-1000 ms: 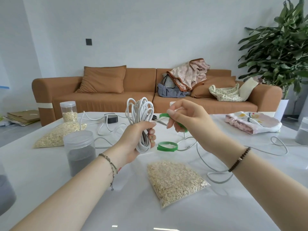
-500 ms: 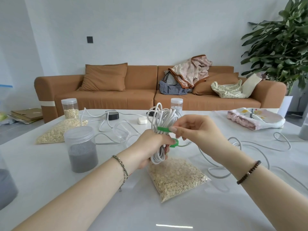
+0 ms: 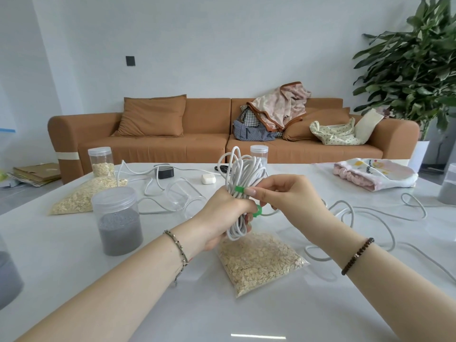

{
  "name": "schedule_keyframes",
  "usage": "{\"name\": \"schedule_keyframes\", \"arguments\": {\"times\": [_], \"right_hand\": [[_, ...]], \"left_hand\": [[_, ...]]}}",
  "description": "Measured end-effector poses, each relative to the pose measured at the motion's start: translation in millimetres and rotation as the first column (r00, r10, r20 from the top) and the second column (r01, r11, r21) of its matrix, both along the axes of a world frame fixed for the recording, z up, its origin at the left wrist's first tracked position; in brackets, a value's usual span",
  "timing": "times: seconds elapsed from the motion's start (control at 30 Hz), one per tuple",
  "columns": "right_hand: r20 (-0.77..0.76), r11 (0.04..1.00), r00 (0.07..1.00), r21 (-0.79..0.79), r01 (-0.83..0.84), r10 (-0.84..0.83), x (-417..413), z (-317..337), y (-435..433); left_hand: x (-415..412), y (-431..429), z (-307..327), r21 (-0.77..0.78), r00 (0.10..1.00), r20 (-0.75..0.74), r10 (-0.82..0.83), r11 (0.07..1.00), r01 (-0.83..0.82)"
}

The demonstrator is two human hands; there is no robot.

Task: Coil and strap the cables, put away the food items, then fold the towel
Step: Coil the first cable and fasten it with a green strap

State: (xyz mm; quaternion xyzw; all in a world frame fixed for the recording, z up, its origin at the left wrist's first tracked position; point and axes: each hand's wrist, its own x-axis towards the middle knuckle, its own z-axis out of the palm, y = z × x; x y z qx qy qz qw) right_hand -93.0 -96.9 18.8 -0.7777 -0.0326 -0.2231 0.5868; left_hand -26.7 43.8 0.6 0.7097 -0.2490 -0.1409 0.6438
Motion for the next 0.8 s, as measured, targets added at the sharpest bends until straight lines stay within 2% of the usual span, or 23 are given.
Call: {"name": "schedule_keyframes", "arguments": {"times": [0.2, 0.4, 0.57, 0.7, 0.8], "right_hand": [[-0.003, 1.000, 1.000, -0.023, 0.009, -0.009, -1.1, -0.1, -1.5], [-0.037, 0.999, 0.998, -0.012, 0.044, -0.044, -0.3, -2.3, -1.1], [-0.069, 0.997, 0.996, 0.036, 0.063, -0.060, 0.3, -3.0, -2.7], [-0.068, 0.995, 0.996, 0.066, 0.070, -0.066, 0.1, -2.2, -5.6], [-0.029, 0.994, 0.997, 0.084, 0.067, -0.065, -0.4, -0.4, -6.3]], "left_hand": [[-1.7, 1.3, 0.6, -0.028, 0.999, -0.012, -0.045, 0.999, 0.045], [-1.2, 5.5, 2.6, 0.045, 0.998, 0.011, -0.056, 0.997, 0.056], [0.1, 8.3, 1.7, 0.008, 0.994, -0.069, -0.086, 0.996, 0.087], [-0.6, 6.3, 0.9, -0.037, 0.996, -0.002, -0.084, 0.996, 0.084], [-2.4, 4.0, 0.0, -0.114, 0.993, -0.042, -0.113, 0.988, 0.108]]}}
